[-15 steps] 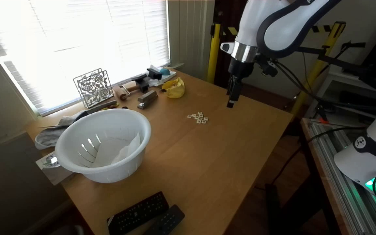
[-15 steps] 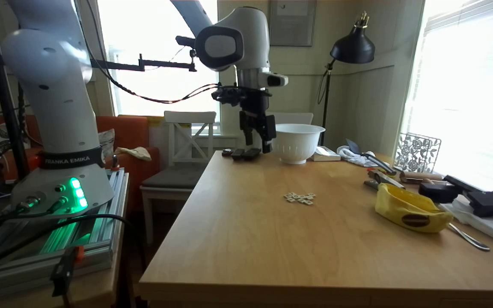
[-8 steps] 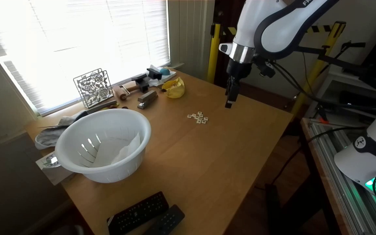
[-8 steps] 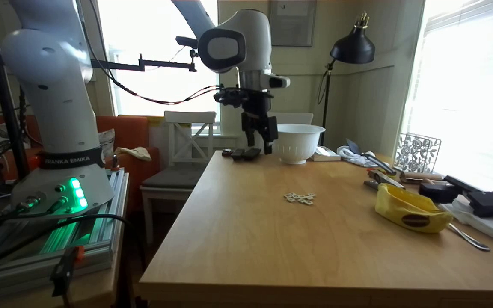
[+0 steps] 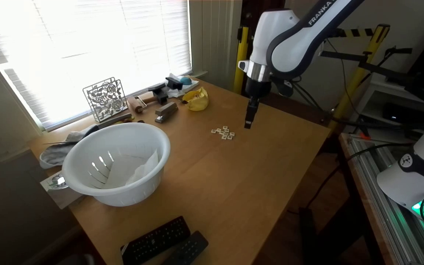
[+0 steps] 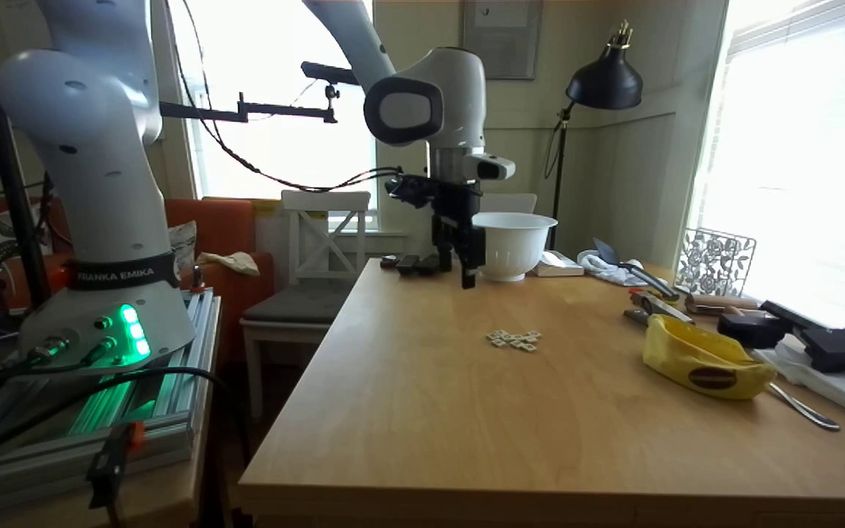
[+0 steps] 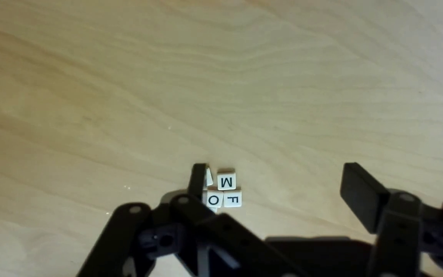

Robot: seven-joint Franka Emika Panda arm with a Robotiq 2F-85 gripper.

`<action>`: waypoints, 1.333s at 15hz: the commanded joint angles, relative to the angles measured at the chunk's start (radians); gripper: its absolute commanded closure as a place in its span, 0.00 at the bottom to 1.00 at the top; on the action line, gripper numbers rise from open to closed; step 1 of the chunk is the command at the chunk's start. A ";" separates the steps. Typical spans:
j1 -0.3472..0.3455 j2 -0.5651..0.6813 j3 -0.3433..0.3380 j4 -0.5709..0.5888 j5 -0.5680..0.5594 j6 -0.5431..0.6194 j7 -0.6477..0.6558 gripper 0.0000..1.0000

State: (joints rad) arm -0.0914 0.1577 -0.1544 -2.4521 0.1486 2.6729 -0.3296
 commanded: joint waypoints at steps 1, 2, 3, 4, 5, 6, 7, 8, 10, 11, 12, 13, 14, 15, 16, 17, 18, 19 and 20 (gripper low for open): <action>-0.043 0.122 0.062 0.101 0.047 0.023 -0.005 0.41; -0.050 0.151 0.076 0.122 0.041 0.036 -0.006 0.50; -0.055 0.176 0.086 0.142 0.029 0.043 0.000 0.56; -0.059 0.201 0.094 0.159 0.017 0.059 0.007 0.64; -0.060 0.227 0.100 0.178 0.005 0.071 0.015 0.70; -0.064 0.250 0.107 0.192 0.001 0.091 0.017 0.76; -0.064 0.270 0.110 0.208 -0.009 0.098 0.022 0.84; -0.063 0.289 0.110 0.219 -0.021 0.113 0.030 0.90; -0.062 0.318 0.108 0.238 -0.036 0.129 0.041 1.00; -0.063 0.329 0.107 0.244 -0.042 0.136 0.044 1.00; -0.064 0.341 0.106 0.253 -0.048 0.134 0.045 1.00; -0.064 0.350 0.102 0.259 -0.053 0.138 0.051 1.00; -0.066 0.357 0.103 0.265 -0.057 0.136 0.054 1.00; -0.063 0.358 0.097 0.265 -0.066 0.136 0.061 1.00; -0.063 0.361 0.094 0.267 -0.071 0.136 0.066 1.00; -0.064 0.362 0.092 0.268 -0.077 0.136 0.071 1.00; -0.066 0.360 0.092 0.267 -0.079 0.136 0.073 1.00; -0.067 0.357 0.091 0.265 -0.082 0.136 0.076 1.00; -0.066 0.357 0.088 0.264 -0.085 0.137 0.080 1.00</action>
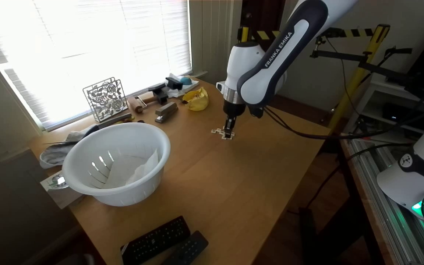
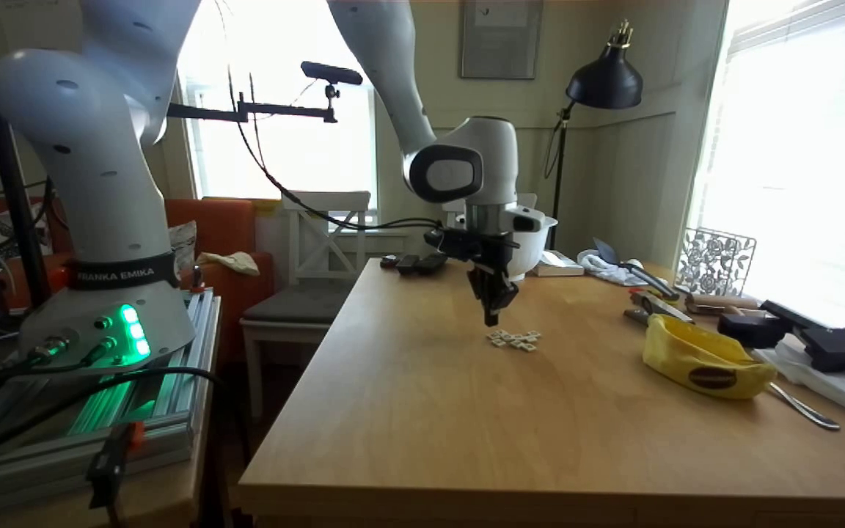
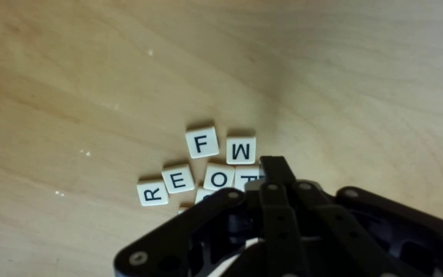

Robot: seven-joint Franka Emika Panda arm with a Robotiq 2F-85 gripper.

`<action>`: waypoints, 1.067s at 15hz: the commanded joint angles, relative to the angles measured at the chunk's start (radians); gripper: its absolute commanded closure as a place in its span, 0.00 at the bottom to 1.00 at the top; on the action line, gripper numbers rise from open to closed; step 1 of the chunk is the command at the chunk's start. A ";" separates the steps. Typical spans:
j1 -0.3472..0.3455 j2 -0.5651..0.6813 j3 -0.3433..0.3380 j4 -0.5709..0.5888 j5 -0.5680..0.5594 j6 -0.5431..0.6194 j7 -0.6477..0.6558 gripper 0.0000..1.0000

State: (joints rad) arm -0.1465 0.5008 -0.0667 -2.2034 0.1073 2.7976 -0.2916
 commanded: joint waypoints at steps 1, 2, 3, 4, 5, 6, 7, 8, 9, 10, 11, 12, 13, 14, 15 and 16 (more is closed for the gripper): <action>-0.011 0.017 -0.002 0.018 -0.047 0.010 0.047 1.00; -0.012 0.020 -0.005 0.020 -0.051 0.008 0.052 1.00; -0.013 0.022 -0.005 0.021 -0.053 0.008 0.056 1.00; -0.014 0.025 -0.007 0.023 -0.054 0.011 0.062 1.00; -0.017 0.026 -0.008 0.024 -0.054 0.009 0.064 1.00; -0.019 0.028 -0.008 0.026 -0.053 0.008 0.065 1.00; -0.021 0.031 -0.008 0.028 -0.053 0.008 0.066 1.00; -0.022 0.035 -0.009 0.030 -0.054 0.008 0.067 1.00; -0.024 0.038 -0.008 0.032 -0.053 0.007 0.066 1.00; -0.027 0.042 -0.008 0.034 -0.052 0.006 0.066 1.00; -0.030 0.044 -0.007 0.034 -0.051 0.004 0.065 1.00; -0.030 0.047 -0.007 0.034 -0.052 0.005 0.066 1.00; -0.031 0.049 -0.007 0.033 -0.053 0.006 0.067 1.00; -0.031 0.051 -0.007 0.033 -0.053 0.006 0.067 1.00; -0.031 0.054 -0.008 0.034 -0.054 0.005 0.068 1.00; -0.030 0.055 -0.009 0.036 -0.055 0.004 0.068 1.00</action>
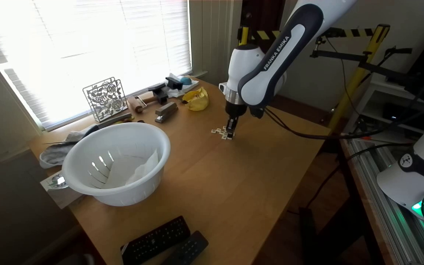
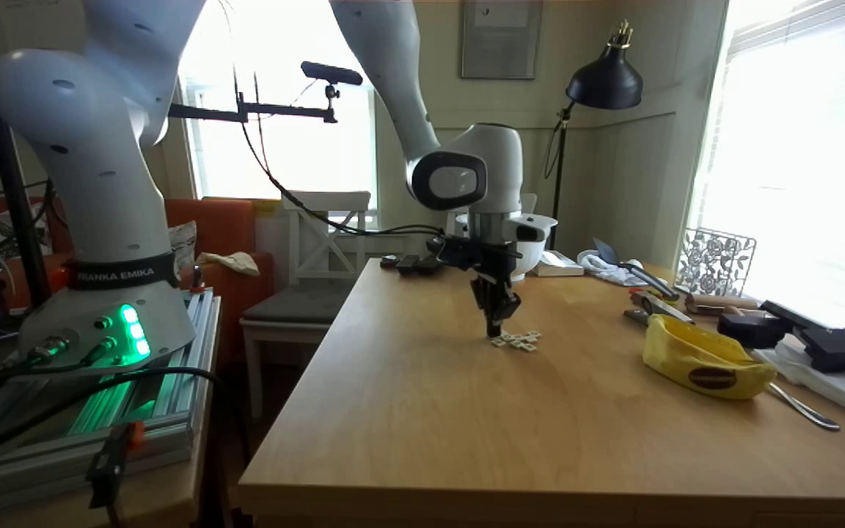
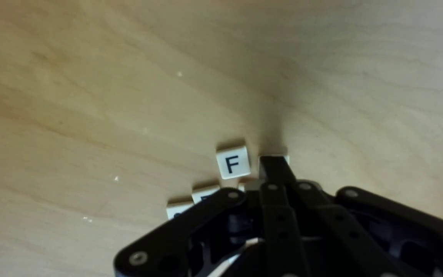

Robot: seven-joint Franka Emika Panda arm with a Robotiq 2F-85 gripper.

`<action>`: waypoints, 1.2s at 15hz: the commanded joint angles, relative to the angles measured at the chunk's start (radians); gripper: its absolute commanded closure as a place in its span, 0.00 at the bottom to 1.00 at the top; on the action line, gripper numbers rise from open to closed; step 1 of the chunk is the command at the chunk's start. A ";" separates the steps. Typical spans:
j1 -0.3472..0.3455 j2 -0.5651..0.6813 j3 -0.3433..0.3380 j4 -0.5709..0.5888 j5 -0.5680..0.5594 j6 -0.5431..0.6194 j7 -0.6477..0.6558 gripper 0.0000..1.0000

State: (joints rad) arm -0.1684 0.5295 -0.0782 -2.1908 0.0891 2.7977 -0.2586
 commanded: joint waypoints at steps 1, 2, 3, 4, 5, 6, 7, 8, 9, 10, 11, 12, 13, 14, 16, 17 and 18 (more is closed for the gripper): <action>-0.006 0.028 0.002 0.023 -0.038 0.004 0.036 1.00; -0.003 0.029 0.000 0.022 -0.040 0.004 0.038 1.00; -0.003 0.030 0.001 0.021 -0.042 0.003 0.037 1.00; -0.001 0.031 0.001 0.020 -0.045 0.003 0.037 1.00; 0.000 0.033 0.001 0.018 -0.048 0.004 0.038 1.00; 0.002 0.034 0.001 0.017 -0.053 0.003 0.037 1.00; 0.002 0.035 0.002 0.016 -0.055 0.002 0.037 1.00; 0.002 0.035 0.003 0.015 -0.057 0.002 0.037 1.00; 0.002 0.035 0.005 0.013 -0.057 0.000 0.035 1.00; 0.003 0.036 0.006 0.012 -0.060 0.000 0.035 1.00; 0.004 0.037 0.007 0.011 -0.062 -0.003 0.036 1.00; 0.003 0.038 0.010 0.011 -0.062 -0.006 0.034 1.00; 0.003 0.038 0.012 0.010 -0.064 -0.008 0.033 1.00; 0.005 0.038 0.012 0.008 -0.066 -0.009 0.033 1.00; 0.006 0.039 0.016 0.006 -0.069 -0.013 0.031 1.00; 0.008 0.040 0.016 0.006 -0.072 -0.014 0.032 1.00; 0.011 0.041 0.015 0.005 -0.076 -0.014 0.033 1.00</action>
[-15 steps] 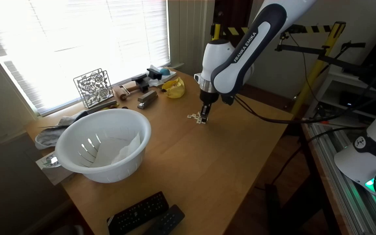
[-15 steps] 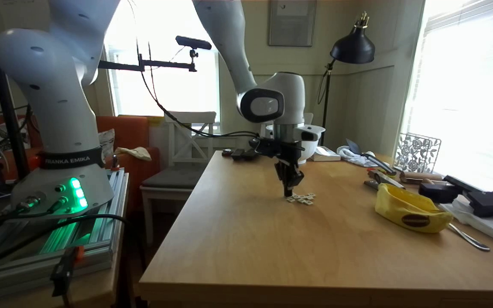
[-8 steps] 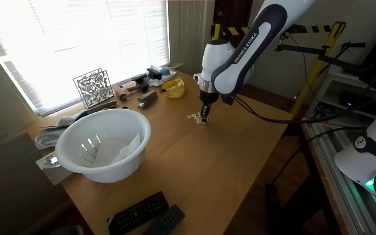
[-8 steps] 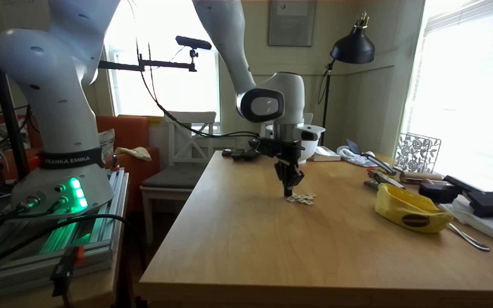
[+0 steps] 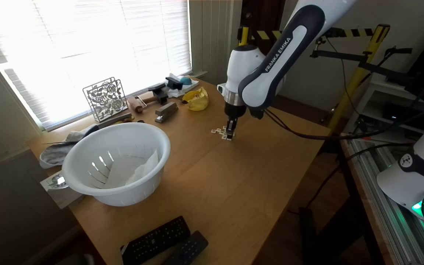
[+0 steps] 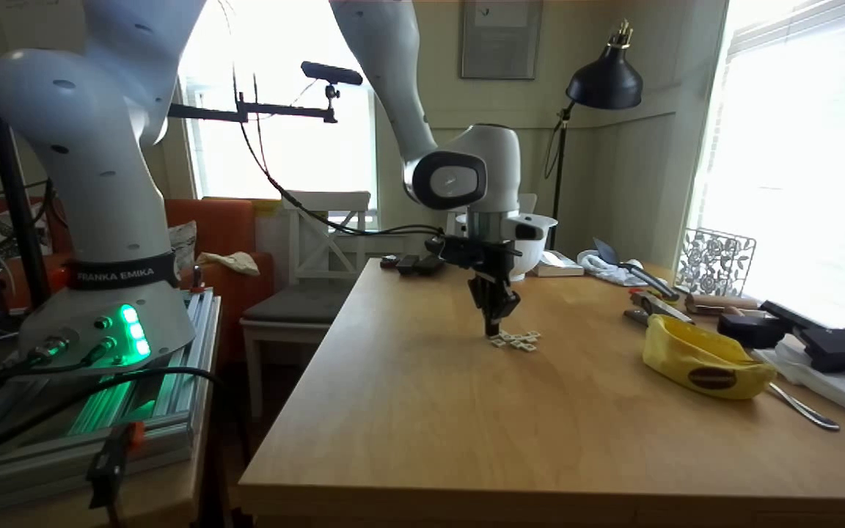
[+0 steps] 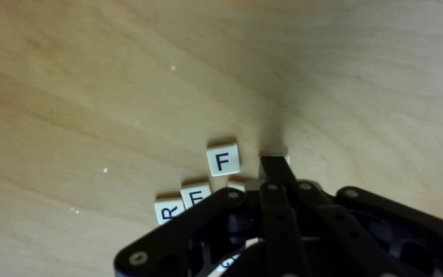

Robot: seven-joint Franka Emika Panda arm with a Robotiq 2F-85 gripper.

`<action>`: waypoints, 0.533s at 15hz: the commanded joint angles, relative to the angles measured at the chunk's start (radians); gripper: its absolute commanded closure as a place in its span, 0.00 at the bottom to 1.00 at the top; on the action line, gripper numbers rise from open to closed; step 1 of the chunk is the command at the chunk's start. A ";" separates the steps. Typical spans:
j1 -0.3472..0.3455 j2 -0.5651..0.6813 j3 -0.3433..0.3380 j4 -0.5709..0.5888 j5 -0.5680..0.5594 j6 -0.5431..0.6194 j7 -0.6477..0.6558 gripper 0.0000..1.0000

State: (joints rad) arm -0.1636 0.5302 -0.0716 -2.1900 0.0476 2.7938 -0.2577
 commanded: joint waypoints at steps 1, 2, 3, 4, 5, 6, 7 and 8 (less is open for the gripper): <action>0.009 0.041 0.009 0.004 -0.039 -0.010 0.033 1.00; 0.013 0.042 0.009 0.003 -0.044 -0.010 0.033 1.00; 0.016 0.042 0.009 0.003 -0.050 -0.011 0.034 1.00; 0.020 0.042 0.009 0.002 -0.053 -0.012 0.035 1.00; 0.024 0.042 0.009 0.003 -0.057 -0.014 0.036 1.00; 0.028 0.042 0.009 0.002 -0.062 -0.016 0.036 1.00; 0.032 0.042 0.008 0.003 -0.066 -0.017 0.038 1.00; 0.037 0.043 0.008 0.003 -0.070 -0.019 0.039 1.00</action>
State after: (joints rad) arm -0.1419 0.5295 -0.0690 -2.1899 0.0128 2.7884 -0.2577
